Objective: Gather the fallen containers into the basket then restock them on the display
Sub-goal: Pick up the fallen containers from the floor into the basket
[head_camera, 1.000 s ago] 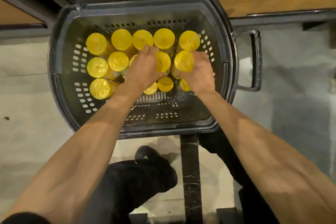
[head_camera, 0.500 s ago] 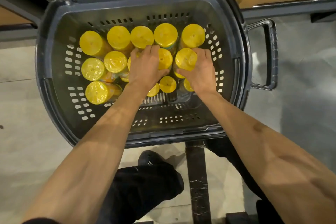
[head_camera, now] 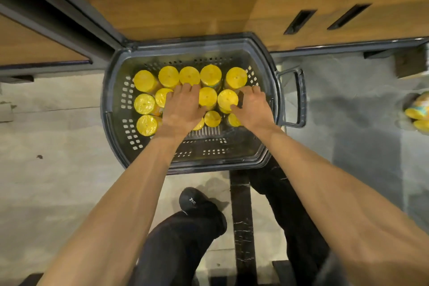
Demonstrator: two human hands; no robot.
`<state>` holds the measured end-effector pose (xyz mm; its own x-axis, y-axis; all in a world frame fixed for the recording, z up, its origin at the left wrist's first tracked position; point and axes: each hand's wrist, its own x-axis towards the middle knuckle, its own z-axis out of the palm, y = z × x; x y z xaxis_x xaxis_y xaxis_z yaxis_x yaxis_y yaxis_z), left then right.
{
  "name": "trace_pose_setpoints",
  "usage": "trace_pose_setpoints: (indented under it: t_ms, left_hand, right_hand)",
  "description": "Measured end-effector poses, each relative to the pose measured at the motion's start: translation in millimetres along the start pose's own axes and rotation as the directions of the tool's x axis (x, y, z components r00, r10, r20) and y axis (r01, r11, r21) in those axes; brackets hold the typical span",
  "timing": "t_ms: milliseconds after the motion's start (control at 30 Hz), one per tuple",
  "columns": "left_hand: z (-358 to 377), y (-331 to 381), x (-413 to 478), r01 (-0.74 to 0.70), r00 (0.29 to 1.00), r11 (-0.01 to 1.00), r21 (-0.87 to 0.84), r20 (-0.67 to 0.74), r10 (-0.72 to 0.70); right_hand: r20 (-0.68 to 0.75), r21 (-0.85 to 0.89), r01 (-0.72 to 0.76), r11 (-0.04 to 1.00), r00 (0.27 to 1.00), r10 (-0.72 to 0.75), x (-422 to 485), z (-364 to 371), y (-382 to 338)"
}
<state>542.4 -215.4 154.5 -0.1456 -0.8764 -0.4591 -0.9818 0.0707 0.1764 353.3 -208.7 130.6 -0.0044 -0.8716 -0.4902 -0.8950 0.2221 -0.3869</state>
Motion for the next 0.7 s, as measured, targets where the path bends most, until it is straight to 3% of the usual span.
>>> trace_pose_setpoints:
  t_ms: [100,233,400,567,700]
  left_hand:
    - [-50,15,-27,0.036,0.998,0.999,0.019,0.045,-0.036]
    - [-119,39,-70,0.055,0.998,0.998,0.012,-0.009,-0.055]
    - [-204,77,-102,0.123,0.992,0.991,0.042,0.024,-0.124]
    - [-255,117,-119,0.044,0.999,0.989,0.142,-0.034,-0.04]
    - [-295,140,-126,0.006,1.0,0.984,0.176,-0.003,-0.005]
  right_hand:
    - [0.095,-0.132,0.04,0.99,0.995,-0.028,-20,-55,-18]
    - [0.194,-0.237,0.088,0.968,0.98,-0.042,-46,-138,-47]
    - [0.178,-0.313,0.174,0.934,0.976,-0.123,-75,-237,-70]
    - [0.182,-0.338,0.255,0.906,0.962,-0.202,-102,-306,-74]
    - [0.142,-0.368,0.222,0.903,0.973,-0.182,-123,-347,-68]
